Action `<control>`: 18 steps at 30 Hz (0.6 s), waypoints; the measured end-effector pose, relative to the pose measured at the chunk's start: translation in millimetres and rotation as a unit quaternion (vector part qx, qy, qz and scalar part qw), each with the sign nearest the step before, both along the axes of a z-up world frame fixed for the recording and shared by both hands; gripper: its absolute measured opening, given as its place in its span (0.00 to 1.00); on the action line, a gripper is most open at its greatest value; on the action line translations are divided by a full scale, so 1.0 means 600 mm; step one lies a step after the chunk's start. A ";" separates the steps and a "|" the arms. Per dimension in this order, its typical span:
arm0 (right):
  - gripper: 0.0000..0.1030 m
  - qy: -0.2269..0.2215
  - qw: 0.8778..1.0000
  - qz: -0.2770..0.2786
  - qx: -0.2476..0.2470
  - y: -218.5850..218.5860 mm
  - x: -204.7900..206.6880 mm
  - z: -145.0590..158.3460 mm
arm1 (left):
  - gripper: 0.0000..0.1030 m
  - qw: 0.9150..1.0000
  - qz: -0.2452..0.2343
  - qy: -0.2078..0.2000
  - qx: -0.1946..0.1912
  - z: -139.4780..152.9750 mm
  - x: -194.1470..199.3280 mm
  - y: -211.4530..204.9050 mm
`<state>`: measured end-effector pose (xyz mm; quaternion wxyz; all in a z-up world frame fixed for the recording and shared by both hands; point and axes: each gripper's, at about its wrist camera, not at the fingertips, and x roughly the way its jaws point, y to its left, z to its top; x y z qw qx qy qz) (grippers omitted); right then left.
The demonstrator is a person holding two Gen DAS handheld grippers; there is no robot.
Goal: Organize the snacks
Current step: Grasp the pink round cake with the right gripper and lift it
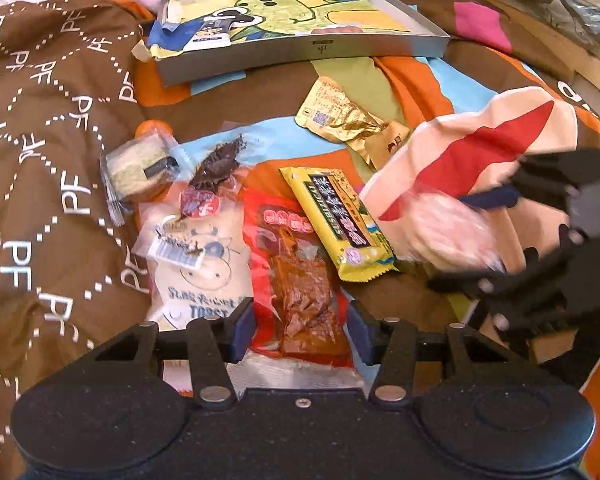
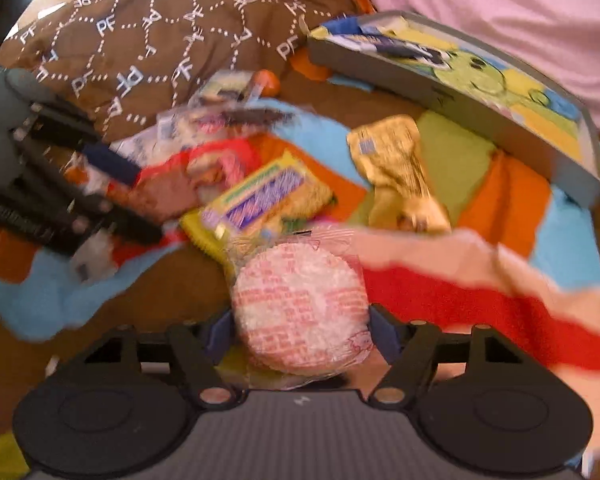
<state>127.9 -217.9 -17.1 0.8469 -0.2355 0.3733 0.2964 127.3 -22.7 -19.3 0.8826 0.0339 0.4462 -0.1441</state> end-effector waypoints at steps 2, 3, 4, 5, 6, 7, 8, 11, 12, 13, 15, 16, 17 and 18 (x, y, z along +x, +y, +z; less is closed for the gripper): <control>0.72 0.001 1.000 -0.014 0.000 -0.008 -0.024 0.000 | 0.49 1.000 0.000 0.005 -0.001 0.001 -0.007 -0.004; 0.73 0.000 1.000 -0.025 0.004 -0.012 -0.035 -0.001 | 0.50 1.000 -0.001 0.006 0.001 0.002 -0.009 -0.006; 0.76 -0.003 0.999 -0.041 0.011 -0.016 -0.045 -0.005 | 0.51 1.000 -0.003 0.007 0.005 0.002 -0.010 -0.009; 0.82 -0.007 0.998 -0.057 0.014 -0.018 -0.053 -0.010 | 0.54 1.000 -0.006 0.007 0.010 0.002 -0.009 -0.011; 0.84 -0.012 0.997 -0.072 0.014 -0.019 -0.059 -0.018 | 0.57 1.000 -0.007 0.007 0.015 0.001 -0.008 -0.014; 0.85 -0.018 0.997 -0.075 0.010 -0.016 -0.063 -0.025 | 0.60 1.000 -0.007 0.008 0.018 0.001 -0.006 -0.017; 0.87 -0.029 0.997 -0.074 0.004 -0.013 -0.067 -0.030 | 0.66 1.000 -0.008 0.009 0.019 0.000 -0.003 -0.021; 0.89 -0.043 0.997 -0.063 0.005 -0.006 -0.071 -0.028 | 0.75 1.000 -0.009 0.010 0.026 -0.004 0.004 -0.034; 0.90 -0.043 0.997 -0.062 0.013 -0.007 -0.069 -0.028 | 0.77 0.999 -0.010 0.010 0.030 -0.006 0.006 -0.038; 0.92 -0.039 0.997 -0.064 0.023 -0.008 -0.066 -0.029 | 0.79 0.999 -0.013 0.010 0.035 -0.007 0.008 -0.042; 0.96 -0.023 0.997 -0.071 0.037 -0.011 -0.055 -0.034 | 0.85 0.998 -0.030 0.012 0.052 -0.012 0.011 -0.050; 0.98 -0.018 0.996 -0.074 0.042 -0.013 -0.051 -0.037 | 0.86 0.997 -0.041 0.011 0.064 -0.015 0.011 -0.055; 0.99 -0.016 0.996 -0.076 0.046 -0.014 -0.049 -0.038 | 0.86 0.996 -0.050 0.008 0.078 -0.017 0.010 -0.060; 0.99 -0.014 0.996 -0.076 0.049 -0.015 -0.047 -0.039 | 0.86 0.995 -0.055 0.004 0.084 -0.020 0.009 -0.061</control>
